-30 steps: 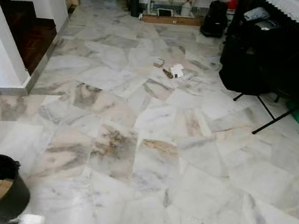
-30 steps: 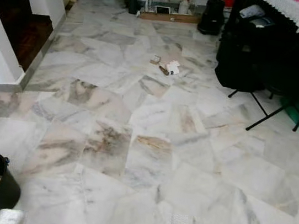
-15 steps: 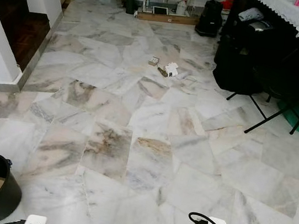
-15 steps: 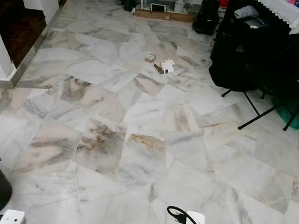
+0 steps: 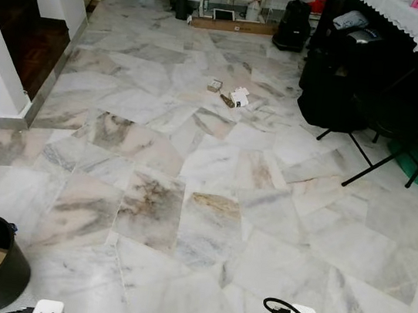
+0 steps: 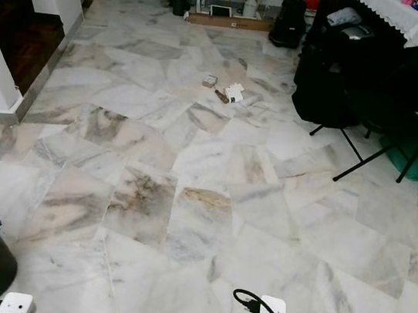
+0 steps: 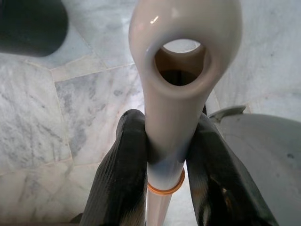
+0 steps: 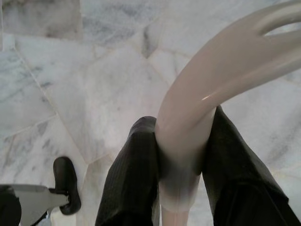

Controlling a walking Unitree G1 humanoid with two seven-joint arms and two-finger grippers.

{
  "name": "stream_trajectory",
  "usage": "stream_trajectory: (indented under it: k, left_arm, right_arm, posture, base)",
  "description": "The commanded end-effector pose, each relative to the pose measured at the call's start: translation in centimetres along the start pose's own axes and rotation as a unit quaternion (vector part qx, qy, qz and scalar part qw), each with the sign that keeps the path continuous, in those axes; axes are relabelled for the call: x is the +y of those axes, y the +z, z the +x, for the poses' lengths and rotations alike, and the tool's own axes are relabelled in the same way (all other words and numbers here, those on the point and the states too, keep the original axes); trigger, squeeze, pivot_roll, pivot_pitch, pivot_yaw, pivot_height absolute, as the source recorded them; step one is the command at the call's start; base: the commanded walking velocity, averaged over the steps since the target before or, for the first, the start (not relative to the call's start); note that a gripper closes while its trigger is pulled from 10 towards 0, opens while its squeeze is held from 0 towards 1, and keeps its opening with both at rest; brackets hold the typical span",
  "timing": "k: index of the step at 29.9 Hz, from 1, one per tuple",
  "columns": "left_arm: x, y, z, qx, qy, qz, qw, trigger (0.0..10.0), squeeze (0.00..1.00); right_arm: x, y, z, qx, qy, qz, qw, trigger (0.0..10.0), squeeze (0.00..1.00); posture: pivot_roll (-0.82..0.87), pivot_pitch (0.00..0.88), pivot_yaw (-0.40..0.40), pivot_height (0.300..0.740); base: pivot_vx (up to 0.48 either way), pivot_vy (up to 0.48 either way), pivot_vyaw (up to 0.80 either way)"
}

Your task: Sweep floor

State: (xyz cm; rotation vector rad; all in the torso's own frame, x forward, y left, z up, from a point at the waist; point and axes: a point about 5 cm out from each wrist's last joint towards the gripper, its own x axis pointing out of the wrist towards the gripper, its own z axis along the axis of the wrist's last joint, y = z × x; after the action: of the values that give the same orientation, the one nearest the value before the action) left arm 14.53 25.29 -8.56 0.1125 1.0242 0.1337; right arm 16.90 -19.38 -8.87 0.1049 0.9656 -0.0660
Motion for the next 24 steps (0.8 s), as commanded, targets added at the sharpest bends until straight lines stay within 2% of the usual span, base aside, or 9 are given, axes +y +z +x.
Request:
stream_trajectory:
  k: [1, 13, 21, 24]
  left_arm:
    - [0.0, -0.3, 0.0, 0.005, -0.003, -0.003, 1.000, 10.0, 0.00]
    - [1.6, -0.3, -0.3, 0.008, 0.000, 0.001, 1.000, 10.0, 0.00]
    - [1.9, -0.7, -0.4, 0.013, -0.003, 0.003, 1.000, 10.0, 0.00]
    - [1.3, -0.8, -0.3, 0.013, -0.007, 0.005, 1.000, 10.0, 0.00]
  right_arm:
    - [0.4, 0.3, 0.1, -0.002, 0.011, -0.007, 1.000, 10.0, 0.00]
    - [0.6, -0.1, 0.1, 0.006, 0.014, -0.015, 1.000, 10.0, 0.00]
    - [0.3, -0.2, 0.0, 0.008, 0.012, -0.019, 1.000, 10.0, 0.00]
    - [0.2, -0.4, 0.0, 0.013, 0.013, -0.024, 1.000, 10.0, 0.00]
  posture:
    - [-0.03, 0.000, -0.032, 0.740]
    - [-0.02, 0.000, -0.030, 0.740]
    - [-0.03, 0.000, -0.032, 0.740]
    - [-0.03, 0.000, -0.035, 0.740]
  base:
    - [0.337, 0.000, 0.00]
    - [0.355, 0.000, 0.00]
    - [0.358, 0.000, 0.00]
    - [0.359, 0.000, 0.00]
